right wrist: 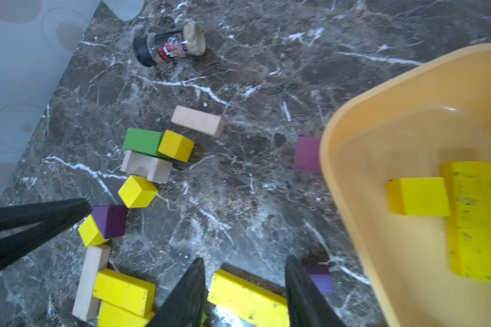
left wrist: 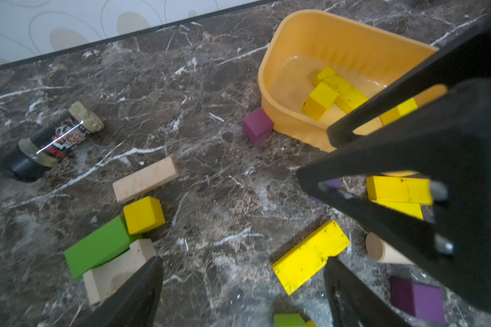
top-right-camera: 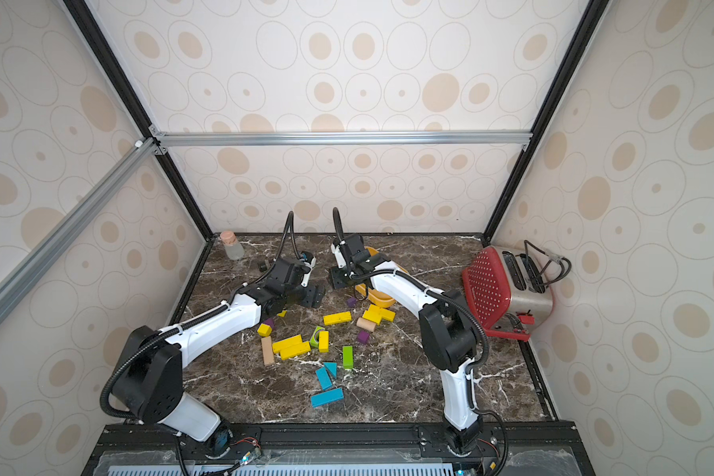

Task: Pick out the yellow building blocks
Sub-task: Pick up the building block from the center of the board.

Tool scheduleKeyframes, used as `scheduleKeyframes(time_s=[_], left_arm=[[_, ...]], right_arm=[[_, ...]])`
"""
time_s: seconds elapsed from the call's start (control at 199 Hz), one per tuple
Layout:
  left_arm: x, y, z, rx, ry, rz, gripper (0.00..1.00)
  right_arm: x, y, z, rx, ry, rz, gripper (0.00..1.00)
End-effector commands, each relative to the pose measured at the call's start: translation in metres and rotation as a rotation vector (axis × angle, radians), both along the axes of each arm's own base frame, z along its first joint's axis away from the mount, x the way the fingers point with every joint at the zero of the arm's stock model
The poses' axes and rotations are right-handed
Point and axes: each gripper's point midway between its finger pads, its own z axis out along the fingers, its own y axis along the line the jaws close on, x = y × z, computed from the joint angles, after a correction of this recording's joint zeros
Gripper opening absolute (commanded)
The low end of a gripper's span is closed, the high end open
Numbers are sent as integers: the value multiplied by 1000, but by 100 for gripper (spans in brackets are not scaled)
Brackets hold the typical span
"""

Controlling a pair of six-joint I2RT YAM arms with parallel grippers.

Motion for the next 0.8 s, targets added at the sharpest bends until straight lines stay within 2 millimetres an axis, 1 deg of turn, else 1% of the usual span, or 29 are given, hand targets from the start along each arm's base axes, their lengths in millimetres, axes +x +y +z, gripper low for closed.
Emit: scheduleKeyframes(time_s=[0.0,0.126,0.196,0.296,0.357,0.452,0.472,0.507,0.533,0.573,0.603,0.713,0.728,0.799], left_arm=[[-21,19,2,13,36,44,88],[-37,33,3,35,50,59,88],[-47,42,2,48,61,75,88],[-67,56,-2,68,78,87,89],[-79,68,-7,86,89,109,90],[-94,85,-8,94,78,158,93],[-96,88,-8,94,72,173,93],[-99,95,-9,93,62,197,94],[-101,98,-10,92,54,211,96],[-103,103,-11,87,43,233,98],[-104,105,-12,83,35,245,99],[-107,109,-19,71,40,268,99],[-107,110,-19,69,44,267,99],[-105,112,-18,48,53,274,99]], right_arm=[[-12,12,1,-11,4,-4,48],[-22,31,-6,-8,29,28,50],[-29,43,-15,-19,39,51,50],[-35,58,-25,-27,52,79,51],[-36,65,-32,-40,54,87,51],[-32,75,-41,-56,67,88,52],[-31,77,-45,-65,74,86,52],[-27,80,-45,-66,76,81,52],[-25,83,-50,-73,80,80,52],[-20,87,-53,-76,78,73,52],[-17,91,-55,-78,78,68,52],[-6,104,-70,-61,89,50,52],[-4,105,-69,-60,87,47,52],[2,110,-77,-60,101,35,52]])
